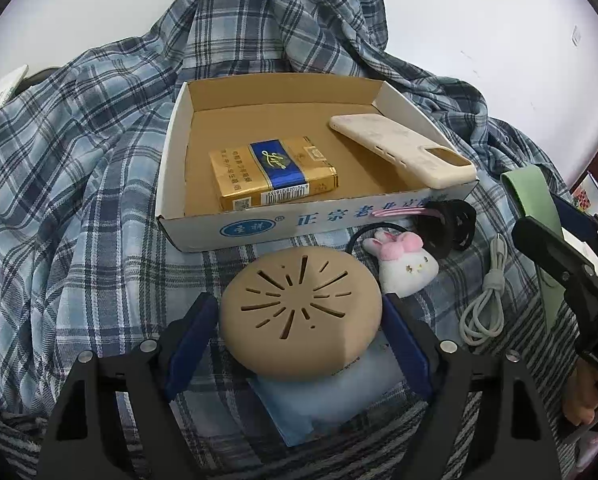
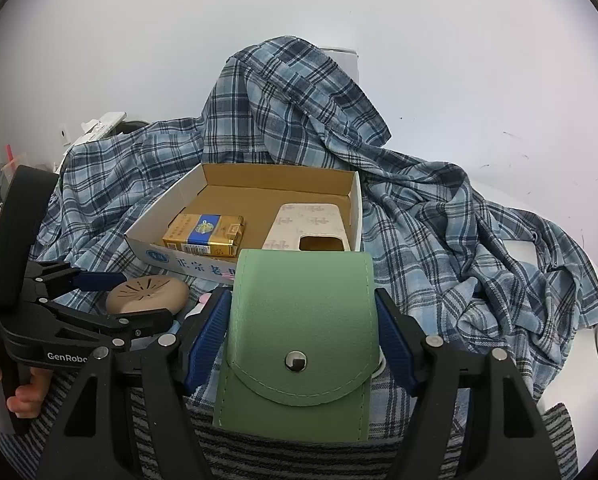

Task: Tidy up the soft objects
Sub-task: 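Grasp the tan round pad with the left tool and lift it, then lower the tan pad into the box with the left tool while the right tool drops the green pouch in, then withdraw both open tools from the box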

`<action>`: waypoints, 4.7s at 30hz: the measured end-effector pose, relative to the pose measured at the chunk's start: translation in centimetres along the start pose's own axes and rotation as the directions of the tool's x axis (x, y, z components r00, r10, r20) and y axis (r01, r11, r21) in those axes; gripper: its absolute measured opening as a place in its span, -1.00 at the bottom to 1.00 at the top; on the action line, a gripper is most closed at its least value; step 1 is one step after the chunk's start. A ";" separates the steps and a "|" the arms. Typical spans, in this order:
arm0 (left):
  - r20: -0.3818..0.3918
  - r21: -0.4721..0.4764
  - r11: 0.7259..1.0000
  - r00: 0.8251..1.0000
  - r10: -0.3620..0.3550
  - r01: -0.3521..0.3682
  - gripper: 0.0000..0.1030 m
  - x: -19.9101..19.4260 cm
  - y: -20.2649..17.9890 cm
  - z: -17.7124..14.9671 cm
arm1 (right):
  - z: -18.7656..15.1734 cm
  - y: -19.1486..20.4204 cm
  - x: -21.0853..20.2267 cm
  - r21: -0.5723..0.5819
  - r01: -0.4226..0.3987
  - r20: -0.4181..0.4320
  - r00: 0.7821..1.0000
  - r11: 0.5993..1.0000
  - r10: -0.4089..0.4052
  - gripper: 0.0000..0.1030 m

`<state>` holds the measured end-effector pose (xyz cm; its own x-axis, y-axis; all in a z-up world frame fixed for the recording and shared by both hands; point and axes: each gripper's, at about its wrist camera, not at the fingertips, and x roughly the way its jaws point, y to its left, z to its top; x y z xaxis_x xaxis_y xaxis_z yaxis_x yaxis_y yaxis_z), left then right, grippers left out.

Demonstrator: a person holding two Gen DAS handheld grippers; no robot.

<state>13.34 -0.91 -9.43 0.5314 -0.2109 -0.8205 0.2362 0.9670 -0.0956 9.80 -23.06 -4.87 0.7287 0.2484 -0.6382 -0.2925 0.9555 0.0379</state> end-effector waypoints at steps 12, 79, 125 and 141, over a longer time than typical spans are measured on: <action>0.166 0.073 0.997 0.986 0.019 -0.031 0.52 -2.6 -1.2 -1.0 | 0.0 0.0 -0.4 0.002 -0.001 0.018 1.000 1.000 0.001 0.35; 0.337 -0.009 0.994 0.935 0.108 -0.111 0.61 0.1 2.3 11.4 | 9.2 -2.1 14.3 0.111 -0.024 -0.153 0.987 0.993 0.041 0.36; 0.623 0.132 0.977 0.780 0.049 -0.167 1.00 -10.7 -4.1 -2.7 | 0.9 -3.0 -2.8 0.026 -0.005 0.228 0.974 1.000 -0.001 0.99; 0.629 0.108 0.982 0.775 0.055 -0.157 1.00 -10.7 -3.7 -2.8 | 0.8 -2.6 -3.3 0.006 -0.002 0.254 0.967 1.000 0.000 0.99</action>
<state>4.53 -1.81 -1.91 0.9369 -0.2001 -0.2867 0.2360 0.9670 0.0962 8.67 -26.27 -2.30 0.8620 0.2807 -0.4221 -0.2901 0.9560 0.0434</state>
